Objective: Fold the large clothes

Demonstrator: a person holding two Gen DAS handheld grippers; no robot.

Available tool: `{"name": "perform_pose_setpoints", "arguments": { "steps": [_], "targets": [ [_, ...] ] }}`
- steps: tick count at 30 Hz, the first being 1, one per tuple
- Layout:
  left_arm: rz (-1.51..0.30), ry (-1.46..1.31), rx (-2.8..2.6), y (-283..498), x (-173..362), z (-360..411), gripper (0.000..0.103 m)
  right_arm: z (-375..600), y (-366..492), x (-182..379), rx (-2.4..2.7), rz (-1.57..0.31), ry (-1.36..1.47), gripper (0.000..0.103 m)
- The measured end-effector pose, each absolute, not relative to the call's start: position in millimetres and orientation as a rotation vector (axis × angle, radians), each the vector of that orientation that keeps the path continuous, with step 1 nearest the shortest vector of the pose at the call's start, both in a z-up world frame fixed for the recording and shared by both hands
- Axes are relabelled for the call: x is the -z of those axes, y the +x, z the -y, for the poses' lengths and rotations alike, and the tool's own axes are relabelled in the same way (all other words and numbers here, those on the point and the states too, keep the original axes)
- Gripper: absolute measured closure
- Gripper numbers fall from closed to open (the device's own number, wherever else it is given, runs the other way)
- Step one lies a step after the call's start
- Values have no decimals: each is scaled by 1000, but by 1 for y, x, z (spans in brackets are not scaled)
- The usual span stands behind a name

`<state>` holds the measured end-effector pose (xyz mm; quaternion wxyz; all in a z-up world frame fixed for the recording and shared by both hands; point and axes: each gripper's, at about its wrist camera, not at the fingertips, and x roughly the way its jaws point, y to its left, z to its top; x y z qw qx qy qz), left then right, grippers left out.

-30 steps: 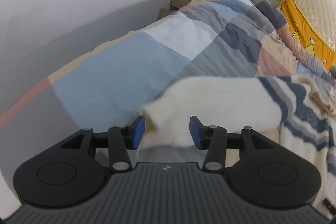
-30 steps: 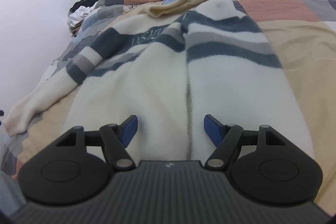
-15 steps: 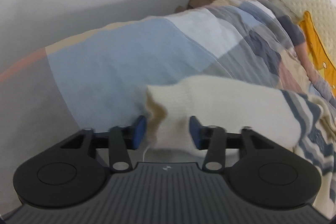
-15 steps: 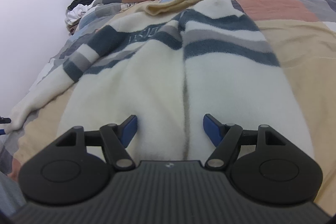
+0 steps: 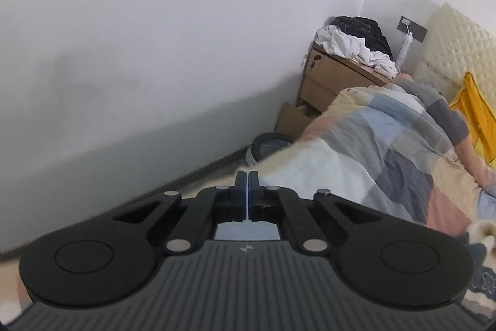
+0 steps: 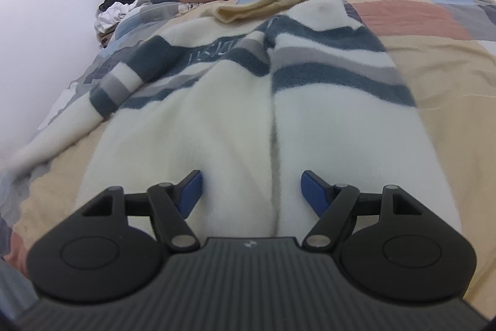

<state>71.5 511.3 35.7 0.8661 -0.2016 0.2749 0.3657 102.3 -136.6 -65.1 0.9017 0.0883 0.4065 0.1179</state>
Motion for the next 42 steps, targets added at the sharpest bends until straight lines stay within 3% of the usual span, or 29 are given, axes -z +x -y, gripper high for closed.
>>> {"name": "perform_pose_setpoints", "arguments": {
  "steps": [6,8,9,10,11,20,24,26,27,29,30,31,42],
  "targets": [
    [-684,-458,-665,86,9,-518,101,127,107,64,-239,-843,140,30],
    [-712,-486,-651,83,31,-518,95,125,108,64,-236,-844,124,30],
    [-722,-518,-646,72,45,-515,72,125,108,65,-235,-845,126,30],
    [-740,-550,-649,68,55,-517,41,126,109,66,-234,-847,130,30],
    [-746,-579,-658,59,65,-517,34,126,109,66,-232,-848,132,30],
    [-792,-809,-512,16,108,-506,33,123,108,65,-242,-845,135,30],
    [-793,-882,-500,33,125,-496,22,124,107,65,-244,-845,137,30],
    [-815,-825,-549,43,128,-487,22,124,107,64,-242,-845,135,31],
    [-836,-779,-587,50,128,-482,28,124,106,64,-241,-845,134,31],
    [-868,-686,-656,64,120,-473,52,123,107,65,-240,-846,134,31],
    [-873,-651,-663,69,115,-472,73,123,107,65,-238,-846,131,31],
    [-871,-626,-665,73,110,-472,87,122,107,65,-236,-847,128,31],
    [-704,-572,-740,106,29,-513,93,120,105,60,-256,-838,156,31]
  ]
}}
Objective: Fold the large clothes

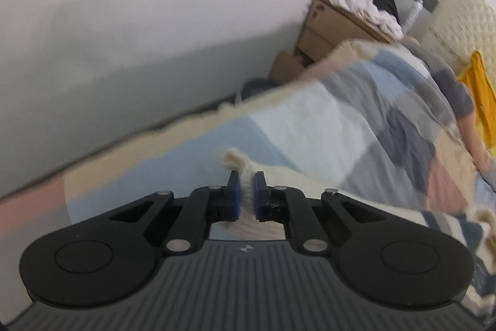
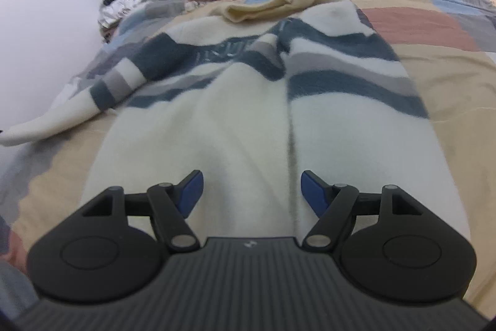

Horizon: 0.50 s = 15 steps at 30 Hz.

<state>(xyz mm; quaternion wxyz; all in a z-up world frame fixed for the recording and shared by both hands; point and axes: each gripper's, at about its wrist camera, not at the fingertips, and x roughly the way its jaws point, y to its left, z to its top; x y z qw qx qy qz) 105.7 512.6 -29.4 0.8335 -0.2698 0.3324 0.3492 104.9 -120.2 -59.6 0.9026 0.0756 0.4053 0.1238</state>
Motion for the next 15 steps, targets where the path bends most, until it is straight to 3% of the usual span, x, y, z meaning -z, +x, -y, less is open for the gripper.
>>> {"name": "perform_pose_setpoints", "arguments": {
  "steps": [4,6,15],
  "targets": [
    [-725,-449,-833,131,39,-530,94,117,102,54,-277,-824,159,31],
    [-759,-419,-903,138,54,-539,103,115,104,53,-275,-818,146,31],
    [-811,-529,-940,120,114,-588,103,118,109,54,-254,-827,164,31]
  ]
}}
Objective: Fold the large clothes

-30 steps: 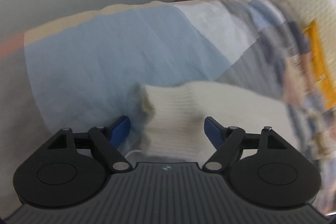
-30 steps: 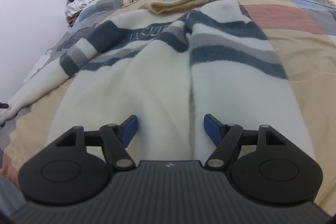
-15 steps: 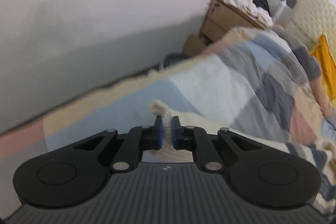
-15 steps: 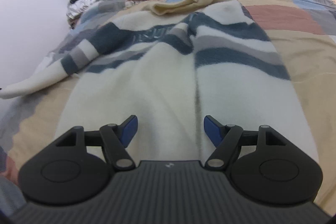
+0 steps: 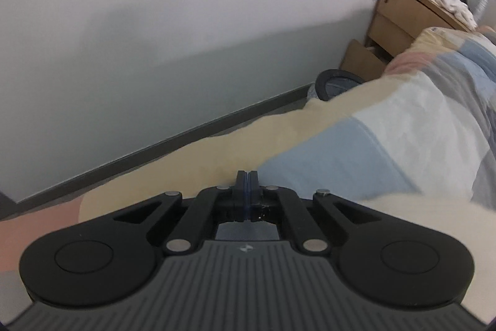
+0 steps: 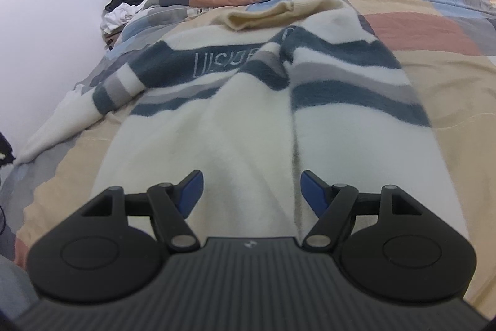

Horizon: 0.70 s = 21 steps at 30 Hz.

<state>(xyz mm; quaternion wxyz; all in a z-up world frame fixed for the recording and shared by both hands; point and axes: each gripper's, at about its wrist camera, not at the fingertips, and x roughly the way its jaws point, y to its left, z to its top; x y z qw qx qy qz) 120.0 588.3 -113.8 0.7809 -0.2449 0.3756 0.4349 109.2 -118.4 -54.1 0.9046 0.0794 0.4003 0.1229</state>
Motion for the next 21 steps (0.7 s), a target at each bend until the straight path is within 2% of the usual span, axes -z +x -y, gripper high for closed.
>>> {"name": "perform_pose_setpoints", "arguments": {
  "steps": [7,11,16,21],
  "targets": [
    [-818,-493,-832,119,108,-576,102,118,114,61,-252,-847,161,31],
    [-822,-410,-750,119,78,-546,101,121,110,53,-243,-817,175,31],
    [-776,-426,-660,111,31,-506,87,126,103,41,-236,-782,184,31],
    [-739,-367,-521,118,-17,-435,80,136,97,37,-205,-772,191,31]
  ]
}}
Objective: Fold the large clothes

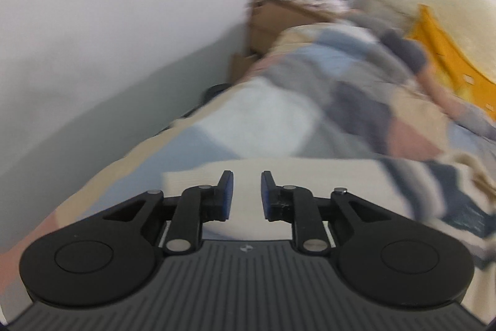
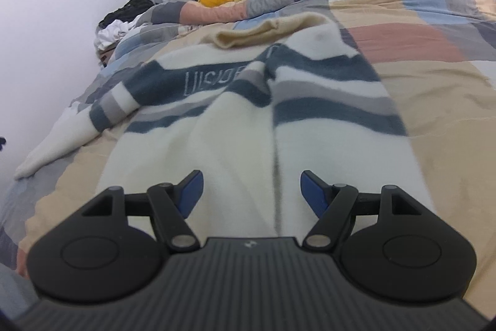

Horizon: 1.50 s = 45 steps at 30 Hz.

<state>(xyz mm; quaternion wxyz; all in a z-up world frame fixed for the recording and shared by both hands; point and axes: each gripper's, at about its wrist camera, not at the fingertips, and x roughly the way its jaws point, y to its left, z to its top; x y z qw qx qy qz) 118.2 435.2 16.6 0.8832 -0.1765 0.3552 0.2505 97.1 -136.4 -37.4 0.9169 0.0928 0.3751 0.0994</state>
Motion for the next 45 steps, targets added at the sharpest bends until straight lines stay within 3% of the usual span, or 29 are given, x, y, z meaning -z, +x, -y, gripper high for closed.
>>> {"name": "perform_pose_setpoints", "arguments": {
  "steps": [6,13,25,34,45],
  "targets": [
    [-700,-314,-375,137,-61,-343,79,152,85,29,-188,-727,246,31],
    [-721,-276,-179,154,-73,-220,78,168,80,28,-165,-726,269,31],
    [-802,-115,109,162,12,-25,77,207,79,34,-97,-742,347,31],
    [-865,-59,134,173,79,-8,77,211,84,40,-54,-773,318,31],
    [-837,-125,192,149,94,-27,77,211,88,45,29,-784,287,31]
  ]
}}
